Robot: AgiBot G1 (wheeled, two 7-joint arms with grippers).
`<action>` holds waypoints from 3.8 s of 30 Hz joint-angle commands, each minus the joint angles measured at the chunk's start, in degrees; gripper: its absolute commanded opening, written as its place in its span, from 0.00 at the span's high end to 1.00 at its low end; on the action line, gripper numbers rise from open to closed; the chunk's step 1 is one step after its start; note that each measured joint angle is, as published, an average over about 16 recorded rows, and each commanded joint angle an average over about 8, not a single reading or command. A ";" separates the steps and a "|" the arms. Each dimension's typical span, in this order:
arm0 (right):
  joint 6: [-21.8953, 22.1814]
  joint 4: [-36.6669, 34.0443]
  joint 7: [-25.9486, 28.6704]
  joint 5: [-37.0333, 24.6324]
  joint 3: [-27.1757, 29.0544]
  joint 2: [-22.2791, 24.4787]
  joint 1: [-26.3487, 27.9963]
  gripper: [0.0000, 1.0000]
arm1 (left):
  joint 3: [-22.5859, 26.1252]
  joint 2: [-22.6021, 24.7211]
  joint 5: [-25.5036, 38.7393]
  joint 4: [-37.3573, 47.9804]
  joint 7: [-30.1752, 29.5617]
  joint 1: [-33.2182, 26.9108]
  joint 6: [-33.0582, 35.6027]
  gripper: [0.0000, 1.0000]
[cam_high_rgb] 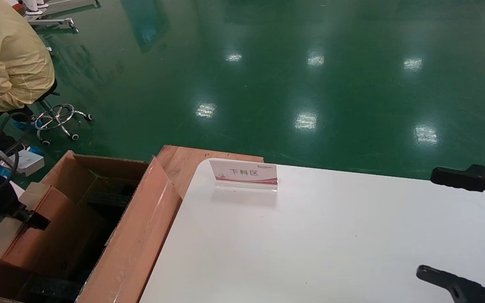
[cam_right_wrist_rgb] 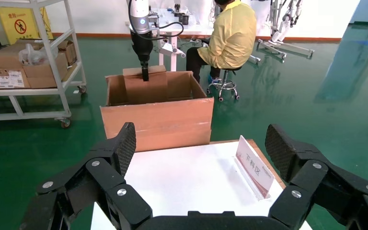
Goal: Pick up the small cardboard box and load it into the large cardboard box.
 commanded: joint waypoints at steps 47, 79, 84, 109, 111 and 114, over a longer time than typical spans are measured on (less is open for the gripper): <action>0.00 -0.05 -0.03 0.03 -0.04 0.01 0.03 0.00 | -4.79 0.36 1.85 -12.28 5.42 -9.95 -4.57 0.00; 0.00 -0.10 -0.04 -0.04 0.03 -0.01 0.01 0.00 | -41.96 0.21 -12.76 -22.31 27.28 11.14 -1.36 0.00; -0.04 -0.07 0.02 -0.11 0.14 -0.05 -0.02 0.00 | -51.18 0.99 -16.48 -22.10 32.33 18.47 1.27 0.00; -0.24 0.07 0.32 -0.45 0.65 -0.24 -0.16 0.00 | -97.49 4.90 -35.17 -21.01 57.67 55.25 14.45 0.00; -0.26 0.08 0.35 -0.48 0.69 -0.26 -0.17 0.00 | -101.17 5.21 -36.65 -20.93 59.68 58.17 15.50 0.00; -0.28 0.10 0.38 -0.52 0.75 -0.28 -0.19 0.00 | -106.72 5.68 -38.90 -20.80 62.72 62.58 17.08 0.00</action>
